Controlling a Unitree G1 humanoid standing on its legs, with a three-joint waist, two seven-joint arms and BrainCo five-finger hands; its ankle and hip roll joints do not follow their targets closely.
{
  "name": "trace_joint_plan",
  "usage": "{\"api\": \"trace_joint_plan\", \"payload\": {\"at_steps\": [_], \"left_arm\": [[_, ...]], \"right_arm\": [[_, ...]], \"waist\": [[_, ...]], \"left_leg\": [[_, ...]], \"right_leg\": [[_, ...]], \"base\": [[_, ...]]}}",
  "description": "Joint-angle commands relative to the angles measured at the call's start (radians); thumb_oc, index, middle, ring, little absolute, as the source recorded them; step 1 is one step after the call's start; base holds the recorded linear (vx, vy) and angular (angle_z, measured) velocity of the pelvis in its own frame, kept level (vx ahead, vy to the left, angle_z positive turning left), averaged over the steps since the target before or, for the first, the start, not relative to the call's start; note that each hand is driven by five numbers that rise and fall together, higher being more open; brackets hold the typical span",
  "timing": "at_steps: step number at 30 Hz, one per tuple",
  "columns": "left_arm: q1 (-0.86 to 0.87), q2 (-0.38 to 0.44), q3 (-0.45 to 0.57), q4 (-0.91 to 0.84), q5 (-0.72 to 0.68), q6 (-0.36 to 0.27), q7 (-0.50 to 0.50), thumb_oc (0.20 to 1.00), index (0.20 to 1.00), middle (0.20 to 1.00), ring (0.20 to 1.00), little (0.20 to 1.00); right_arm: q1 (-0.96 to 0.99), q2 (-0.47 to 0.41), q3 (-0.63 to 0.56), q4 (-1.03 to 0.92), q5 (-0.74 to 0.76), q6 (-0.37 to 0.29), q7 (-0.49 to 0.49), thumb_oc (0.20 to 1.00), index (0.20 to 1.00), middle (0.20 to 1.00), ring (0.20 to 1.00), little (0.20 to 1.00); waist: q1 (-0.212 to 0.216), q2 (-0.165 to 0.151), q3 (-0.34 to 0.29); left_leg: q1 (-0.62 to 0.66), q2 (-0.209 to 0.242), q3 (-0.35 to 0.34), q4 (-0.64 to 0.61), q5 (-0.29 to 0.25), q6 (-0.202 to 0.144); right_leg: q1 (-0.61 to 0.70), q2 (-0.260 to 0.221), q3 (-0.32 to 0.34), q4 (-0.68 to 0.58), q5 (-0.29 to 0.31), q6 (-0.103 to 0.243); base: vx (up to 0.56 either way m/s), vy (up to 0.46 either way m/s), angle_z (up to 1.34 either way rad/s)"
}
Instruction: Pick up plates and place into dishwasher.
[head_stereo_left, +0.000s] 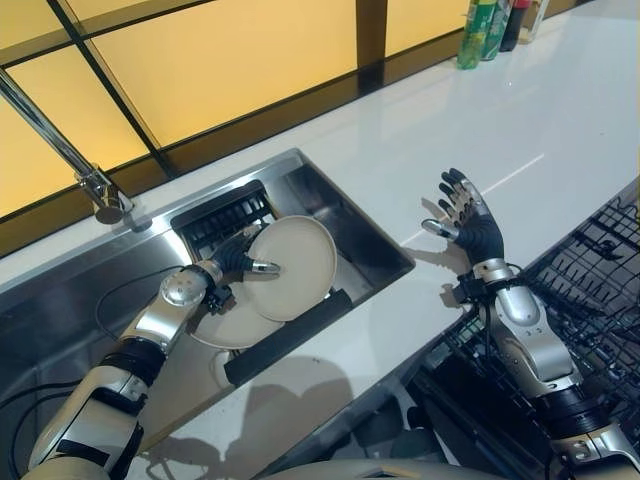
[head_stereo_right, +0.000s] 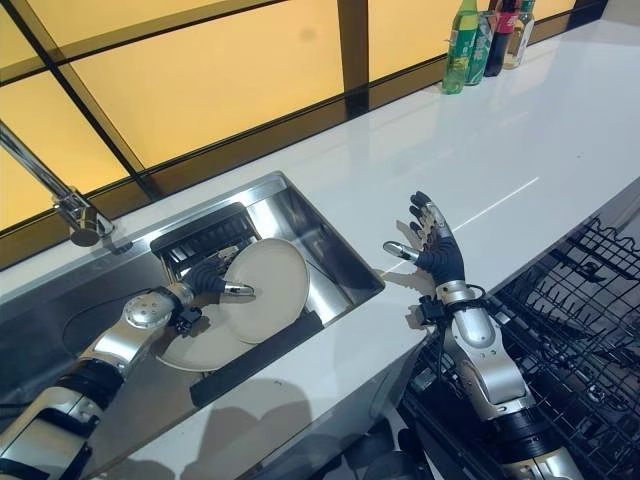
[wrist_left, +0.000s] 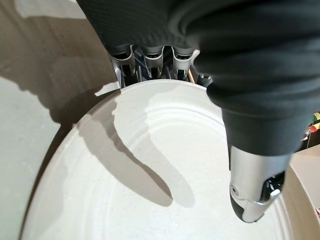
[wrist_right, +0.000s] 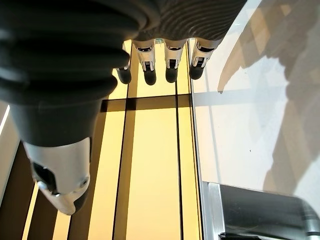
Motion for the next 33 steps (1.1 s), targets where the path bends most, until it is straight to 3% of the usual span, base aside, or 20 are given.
{"api": "trace_joint_plan", "payload": {"at_steps": [1, 12, 18, 22, 33], "left_arm": [[-0.077, 0.051, -0.008, 0.060, 0.049, 0.000, -0.036, 1.000, 1.000, 1.000, 1.000, 1.000], [-0.065, 0.070, 0.004, 0.003, -0.064, -0.006, -0.128, 1.000, 1.000, 1.000, 1.000, 1.000], [-0.028, 0.066, 0.034, -0.240, -0.209, -0.001, -0.241, 1.000, 1.000, 1.000, 1.000, 1.000], [-0.031, 0.071, 0.025, -0.424, -0.293, 0.039, -0.286, 1.000, 1.000, 1.000, 1.000, 1.000], [-0.004, 0.107, 0.014, -0.642, -0.338, 0.067, -0.328, 1.000, 1.000, 1.000, 1.000, 1.000]], "right_arm": [[-0.004, -0.017, -0.017, -0.024, 0.009, -0.030, 0.012, 1.000, 1.000, 1.000, 1.000, 1.000], [0.020, -0.019, -0.020, -0.034, 0.014, -0.030, 0.006, 1.000, 1.000, 1.000, 1.000, 1.000], [0.043, -0.005, -0.042, -0.035, 0.006, -0.033, 0.006, 1.000, 1.000, 1.000, 1.000, 1.000], [0.053, 0.009, -0.037, -0.039, -0.011, -0.037, -0.009, 1.000, 1.000, 1.000, 1.000, 1.000], [0.089, 0.010, -0.039, -0.080, -0.013, -0.029, -0.038, 1.000, 1.000, 1.000, 1.000, 1.000]], "waist": [[-0.004, -0.013, -0.023], [0.008, -0.010, -0.027], [0.023, -0.010, -0.029], [0.036, -0.007, -0.029], [0.050, -0.009, -0.037]], "left_leg": [[-0.058, -0.109, 0.005, 0.119, -0.114, 0.162], [-0.047, -0.117, -0.005, 0.117, -0.118, 0.168], [-0.045, -0.118, -0.017, 0.114, -0.119, 0.169], [-0.043, -0.121, -0.031, 0.106, -0.117, 0.170], [-0.038, -0.119, -0.048, 0.092, -0.111, 0.168]], "right_leg": [[-0.080, 0.042, -0.017, 0.143, -0.053, -0.025], [-0.064, 0.042, -0.029, 0.145, -0.060, -0.027], [-0.055, 0.043, -0.035, 0.142, -0.061, -0.031], [-0.047, 0.041, -0.045, 0.139, -0.063, -0.033], [-0.031, 0.046, -0.053, 0.127, -0.065, -0.034]], "base": [[0.04, 0.007, 0.01], [0.02, -0.004, 0.02], [0.00, -0.006, 0.02], [0.00, -0.009, 0.11], [0.00, -0.005, 0.03]]}}
